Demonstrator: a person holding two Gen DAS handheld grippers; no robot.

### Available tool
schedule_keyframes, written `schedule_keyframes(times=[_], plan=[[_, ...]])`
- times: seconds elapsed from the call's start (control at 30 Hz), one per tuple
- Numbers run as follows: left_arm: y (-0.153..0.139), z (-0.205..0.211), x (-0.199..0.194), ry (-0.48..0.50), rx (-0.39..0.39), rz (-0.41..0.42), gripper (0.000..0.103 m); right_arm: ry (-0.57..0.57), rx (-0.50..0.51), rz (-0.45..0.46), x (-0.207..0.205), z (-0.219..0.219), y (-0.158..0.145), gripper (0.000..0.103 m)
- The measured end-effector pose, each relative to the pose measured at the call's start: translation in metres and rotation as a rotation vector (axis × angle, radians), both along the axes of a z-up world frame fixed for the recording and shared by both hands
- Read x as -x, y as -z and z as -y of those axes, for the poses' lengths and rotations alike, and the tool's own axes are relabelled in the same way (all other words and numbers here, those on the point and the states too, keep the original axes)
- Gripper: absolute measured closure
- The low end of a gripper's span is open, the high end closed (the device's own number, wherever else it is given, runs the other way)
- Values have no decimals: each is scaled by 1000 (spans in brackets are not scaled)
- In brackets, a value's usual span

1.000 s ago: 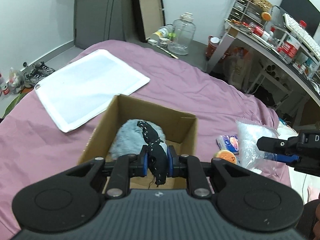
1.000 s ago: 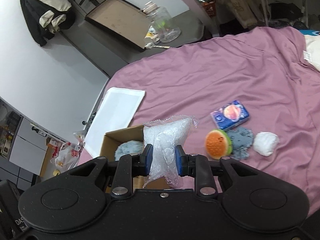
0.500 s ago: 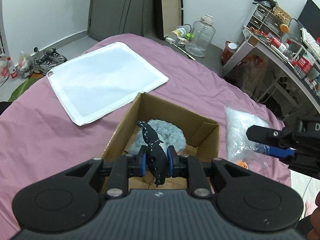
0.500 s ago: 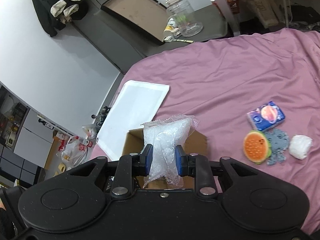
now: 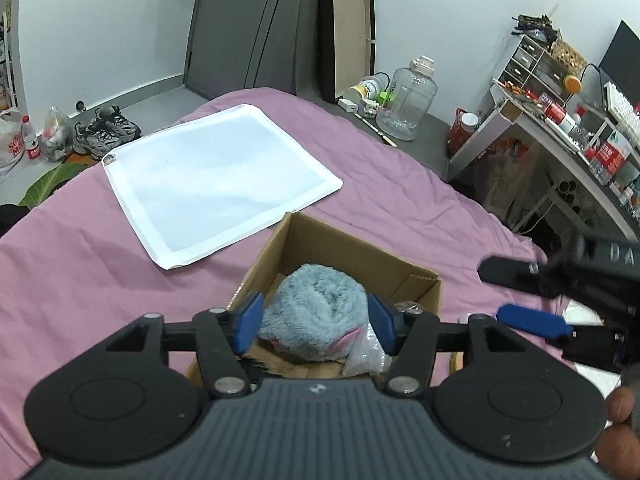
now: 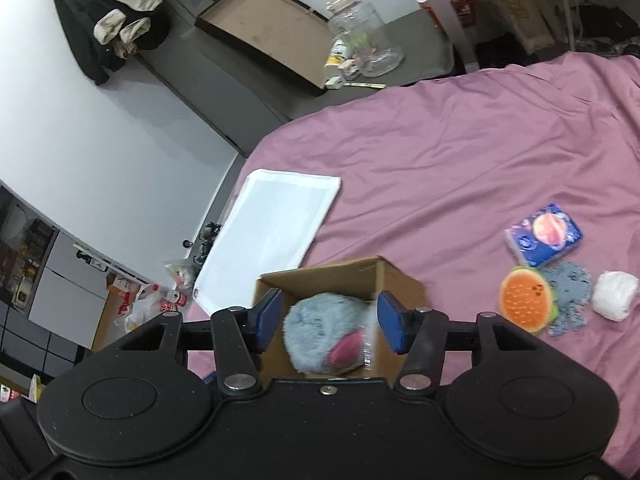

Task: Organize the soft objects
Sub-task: 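Carry the felt patch and plastic bag into the box and release both, then move both grippers back to the burger plush and white wrapped ball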

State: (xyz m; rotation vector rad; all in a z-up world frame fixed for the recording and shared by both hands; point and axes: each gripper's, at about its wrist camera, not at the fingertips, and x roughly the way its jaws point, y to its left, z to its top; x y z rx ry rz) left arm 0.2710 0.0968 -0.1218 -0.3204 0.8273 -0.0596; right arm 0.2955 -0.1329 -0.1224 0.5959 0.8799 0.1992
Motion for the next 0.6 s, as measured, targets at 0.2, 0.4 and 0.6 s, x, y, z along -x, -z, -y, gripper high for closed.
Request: schedule_keyframes(times=[0.2, 0.4, 0.6], plan=[[-3, 17, 4, 41, 0, -2, 44, 28, 22, -13, 11, 32, 4, 50], [-9, 42, 13, 83, -26, 2, 43, 62, 30, -30, 21, 69, 11, 49], [-16, 61, 17, 101, -48, 21, 42, 83, 40, -33, 30, 101, 15, 44]])
